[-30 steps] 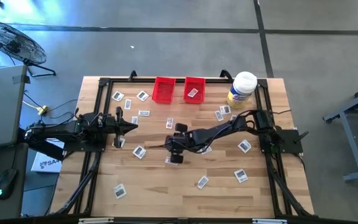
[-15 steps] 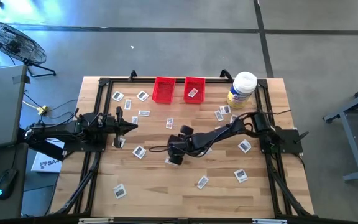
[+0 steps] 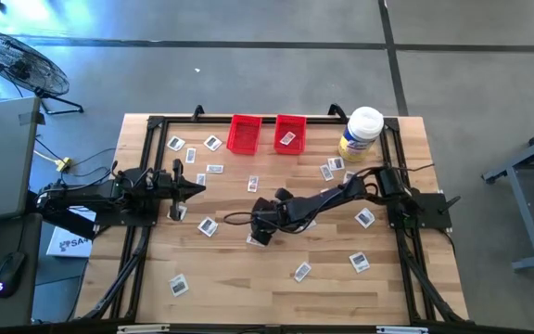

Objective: Pick & Place First Aid Supplies
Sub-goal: Put the ointment pack into the right red bin

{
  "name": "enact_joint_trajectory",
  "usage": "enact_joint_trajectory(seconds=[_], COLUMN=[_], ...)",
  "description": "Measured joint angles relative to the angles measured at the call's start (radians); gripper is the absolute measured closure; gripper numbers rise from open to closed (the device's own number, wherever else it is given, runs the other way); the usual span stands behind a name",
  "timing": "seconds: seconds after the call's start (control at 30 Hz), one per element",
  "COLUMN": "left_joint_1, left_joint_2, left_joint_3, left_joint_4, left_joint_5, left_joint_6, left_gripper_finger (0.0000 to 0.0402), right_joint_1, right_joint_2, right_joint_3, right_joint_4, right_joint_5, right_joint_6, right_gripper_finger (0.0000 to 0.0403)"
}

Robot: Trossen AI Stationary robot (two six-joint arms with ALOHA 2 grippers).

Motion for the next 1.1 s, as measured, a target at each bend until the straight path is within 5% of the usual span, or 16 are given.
enact_joint_trajectory(seconds=[0.2, 0.8, 1.1], left_joint_1=[0.000, 0.000, 0.000], left_joint_2=[0.000, 0.000, 0.000], left_joint_3=[0.000, 0.000, 0.000], left_joint_4=[0.000, 0.000, 0.000], left_joint_5=[0.000, 0.000, 0.000], left_joint_6=[0.000, 0.000, 0.000], left_gripper_finger=[0.0401, 0.0401, 0.0401], right_joint_1=[-0.008, -0.106, -0.181], right_joint_2=[0.011, -0.094, -0.220], right_joint_3=[0.002, -0.005, -0.004], right_joint_4=[0.002, -0.019, -0.051], right_joint_5=[-0.049, -0.281, -0.192], right_joint_6=[-0.002, -0.128, -0.256], right_gripper_finger=[0.0397, 0.0400, 0.0402])
